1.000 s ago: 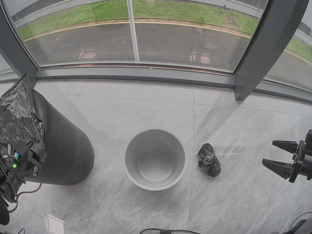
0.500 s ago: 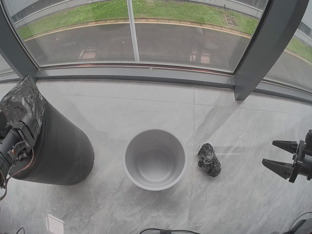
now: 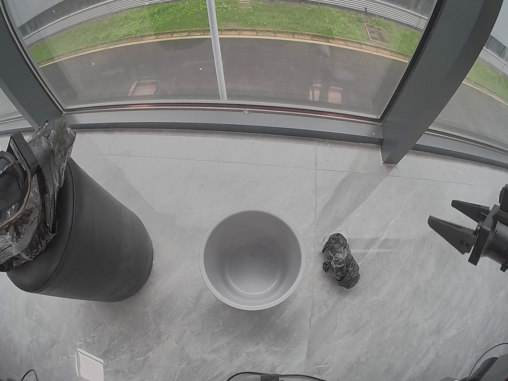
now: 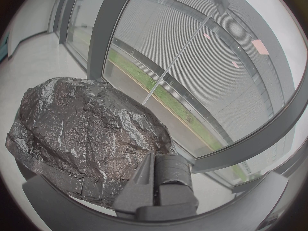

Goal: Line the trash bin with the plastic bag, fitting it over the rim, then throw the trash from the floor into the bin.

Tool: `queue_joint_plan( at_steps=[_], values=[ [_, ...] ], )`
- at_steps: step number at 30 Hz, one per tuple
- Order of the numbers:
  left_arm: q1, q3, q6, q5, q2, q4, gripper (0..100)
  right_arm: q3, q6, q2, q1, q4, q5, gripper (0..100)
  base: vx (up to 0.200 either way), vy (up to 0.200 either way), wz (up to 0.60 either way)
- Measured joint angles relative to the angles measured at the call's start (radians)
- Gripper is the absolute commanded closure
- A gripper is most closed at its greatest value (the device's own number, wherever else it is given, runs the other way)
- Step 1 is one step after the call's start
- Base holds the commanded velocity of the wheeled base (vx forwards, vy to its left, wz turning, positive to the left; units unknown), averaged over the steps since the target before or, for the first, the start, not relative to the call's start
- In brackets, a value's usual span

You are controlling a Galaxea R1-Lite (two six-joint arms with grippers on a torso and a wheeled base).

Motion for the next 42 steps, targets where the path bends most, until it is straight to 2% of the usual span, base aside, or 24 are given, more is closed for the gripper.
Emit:
queue_joint_plan(
  at_steps=[3, 7, 9, 13, 17, 21, 24, 30, 35, 42],
  values=[
    [-0.029, -0.057, -0.056, -0.009, 0.013, 0.031, 100, -0.057, 0.04, 0.036, 0.109, -0.014, -0.168, 0, 0.0, 0.0, 0.0],
    [-0.091, -0.109, -0.097, -0.002, 0.038, 0.043, 100, -0.131, 0.091, 0.112, 0.271, -0.066, -0.304, 0, 0.0, 0.0, 0.0],
    [-0.153, -0.14, -0.115, 0.008, 0.055, 0.047, 100, -0.173, 0.114, 0.172, 0.354, -0.105, -0.368, 0, 0.0, 0.0, 0.0],
    [-0.291, -0.193, -0.136, 0.025, 0.086, 0.055, 100, -0.229, 0.144, 0.277, 0.441, -0.16, -0.437, 0, 0.0, 0.0, 0.0],
    [-0.417, -0.256, -0.162, 0.03, 0.127, 0.061, 100, -0.271, 0.181, 0.376, 0.487, -0.226, -0.488, 0, 0.0, 0.0, 0.0],
    [-0.486, -0.331, -0.2, 0.031, 0.176, 0.068, 100, -0.317, 0.211, 0.447, 0.524, -0.264, -0.57, 0, 0.0, 0.0, 0.0],
    [-0.518, -0.376, -0.21, 0.048, 0.211, 0.071, 100, -0.339, 0.217, 0.479, 0.556, -0.27, -0.601, 0, 0.0, 0.0, 0.0],
    [-0.577, -0.444, -0.21, 0.165, 0.279, 0.088, 100, -0.347, 0.223, 0.525, 0.644, -0.267, -0.619, 0, 0.0, 0.0, 0.0],
    [-0.608, -0.481, -0.201, 0.186, 0.305, 0.112, 100, -0.338, 0.224, 0.567, 0.727, -0.269, -0.644, 0, 0.0, 0.0, 0.0],
    [-0.624, -0.511, -0.19, 0.188, 0.313, 0.124, 100, -0.342, 0.224, 0.666, 0.74, -0.296, -0.653, 0, 0.0, 0.0, 0.0]
  ],
)
